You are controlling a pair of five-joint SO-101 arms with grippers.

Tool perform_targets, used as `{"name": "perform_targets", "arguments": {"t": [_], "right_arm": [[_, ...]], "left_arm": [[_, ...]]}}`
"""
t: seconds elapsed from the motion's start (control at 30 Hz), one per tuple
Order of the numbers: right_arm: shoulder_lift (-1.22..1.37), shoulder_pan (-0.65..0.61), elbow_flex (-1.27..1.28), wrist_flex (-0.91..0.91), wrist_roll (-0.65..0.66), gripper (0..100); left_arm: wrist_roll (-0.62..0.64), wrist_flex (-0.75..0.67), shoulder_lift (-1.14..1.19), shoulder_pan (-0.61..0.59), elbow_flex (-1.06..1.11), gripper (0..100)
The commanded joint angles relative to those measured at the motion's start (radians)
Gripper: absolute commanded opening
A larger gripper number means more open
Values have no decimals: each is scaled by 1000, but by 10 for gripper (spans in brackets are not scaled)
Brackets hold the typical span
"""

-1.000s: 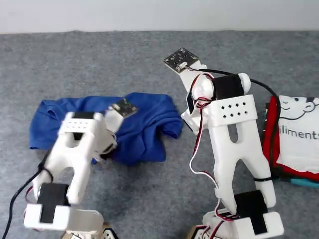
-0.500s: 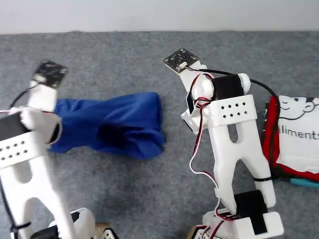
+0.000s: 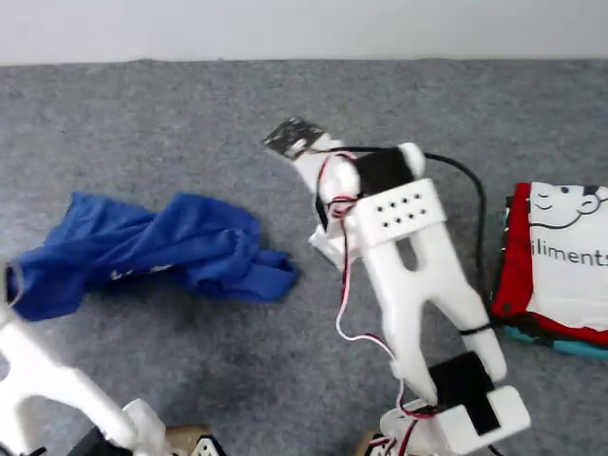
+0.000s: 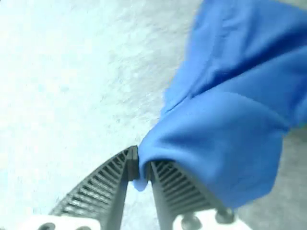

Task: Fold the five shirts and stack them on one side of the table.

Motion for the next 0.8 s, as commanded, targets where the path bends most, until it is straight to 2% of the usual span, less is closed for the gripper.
{"name": "perform_targets", "arguments": {"t": [0.0, 0.27, 0.33, 0.5, 0.77], "right_arm": [[16, -56, -6, 4, -11, 172], [128, -202, -101, -139, -12, 174], [196, -231, -155, -157, -14, 201], [423, -255, -408, -154, -133, 299], [782, -306, -884, -58, -196, 299]], "left_arm": [[-37, -41, -32, -75, 22, 14], [-46, -38, -41, -83, 105, 14], [-46, -38, -41, -83, 110, 14], [-46, -38, -41, -81, 110, 14], [-46, -40, -41, -81, 110, 14]]}}
